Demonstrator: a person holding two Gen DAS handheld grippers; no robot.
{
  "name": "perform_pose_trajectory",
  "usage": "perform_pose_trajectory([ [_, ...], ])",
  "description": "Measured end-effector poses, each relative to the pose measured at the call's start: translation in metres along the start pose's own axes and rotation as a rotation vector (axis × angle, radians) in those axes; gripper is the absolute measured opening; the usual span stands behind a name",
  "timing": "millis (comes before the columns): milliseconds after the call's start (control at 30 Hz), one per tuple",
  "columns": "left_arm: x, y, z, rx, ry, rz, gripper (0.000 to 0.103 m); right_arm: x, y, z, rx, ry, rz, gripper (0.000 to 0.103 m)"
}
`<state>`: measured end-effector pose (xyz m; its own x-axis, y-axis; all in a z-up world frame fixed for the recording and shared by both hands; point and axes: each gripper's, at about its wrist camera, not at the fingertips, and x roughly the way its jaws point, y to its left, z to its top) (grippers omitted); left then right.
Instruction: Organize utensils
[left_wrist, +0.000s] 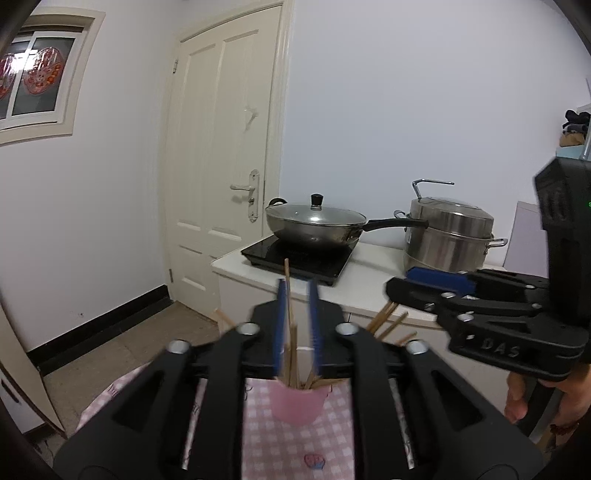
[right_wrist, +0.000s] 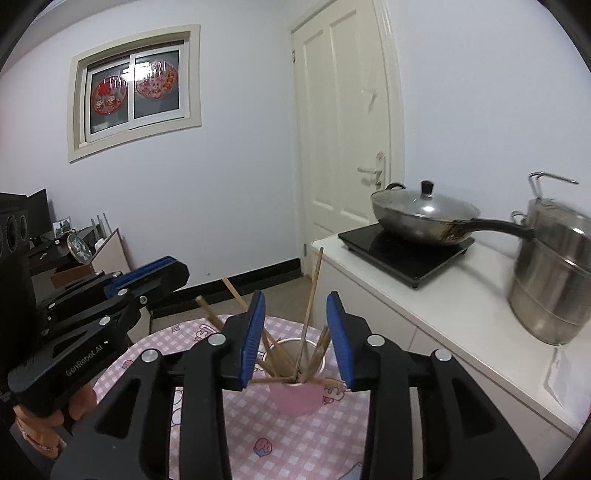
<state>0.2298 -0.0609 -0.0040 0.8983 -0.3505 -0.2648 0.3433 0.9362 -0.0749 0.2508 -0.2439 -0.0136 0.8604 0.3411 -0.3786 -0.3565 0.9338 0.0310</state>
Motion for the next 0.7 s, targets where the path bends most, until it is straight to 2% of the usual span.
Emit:
perform_pose_trajectory([
  [33, -0.006, 0.001, -0.001, -0.004, 0.002, 0.002, 0.027, -0.006, 0.003, -0.003, -0.004, -0.010, -0.014, 0.034],
  [133, -0.027, 0.000, -0.008, -0.002, -0.005, 0.024, 0.035, -0.023, 0.012, -0.014, -0.011, -0.036, -0.043, 0.039],
  [167, -0.034, -0.001, -0.010, -0.001, -0.011, 0.032, 0.047, -0.026, 0.015, -0.017, -0.010, -0.041, -0.050, 0.041],
  [200, -0.040, -0.001, -0.012, 0.000, -0.018, 0.040, 0.050, -0.030, 0.017, -0.021, -0.008, -0.051, -0.058, 0.043],
  [333, -0.067, -0.006, -0.020, 0.008, -0.027, 0.062, 0.054, -0.046, 0.026, -0.038, 0.014, -0.072, -0.093, 0.047],
  [400, -0.077, -0.008, -0.023, 0.013, -0.031, 0.083, 0.063, -0.054, 0.031, -0.045, 0.025, -0.080, -0.108, 0.051],
  [467, -0.091, -0.011, -0.028, 0.020, -0.046, 0.109, 0.066, -0.064, 0.035, -0.053, 0.032, -0.094, -0.127, 0.055],
  [700, -0.124, -0.015, -0.041, 0.004, -0.061, 0.131, 0.078, -0.096, 0.048, -0.071, 0.074, -0.138, -0.175, 0.069],
])
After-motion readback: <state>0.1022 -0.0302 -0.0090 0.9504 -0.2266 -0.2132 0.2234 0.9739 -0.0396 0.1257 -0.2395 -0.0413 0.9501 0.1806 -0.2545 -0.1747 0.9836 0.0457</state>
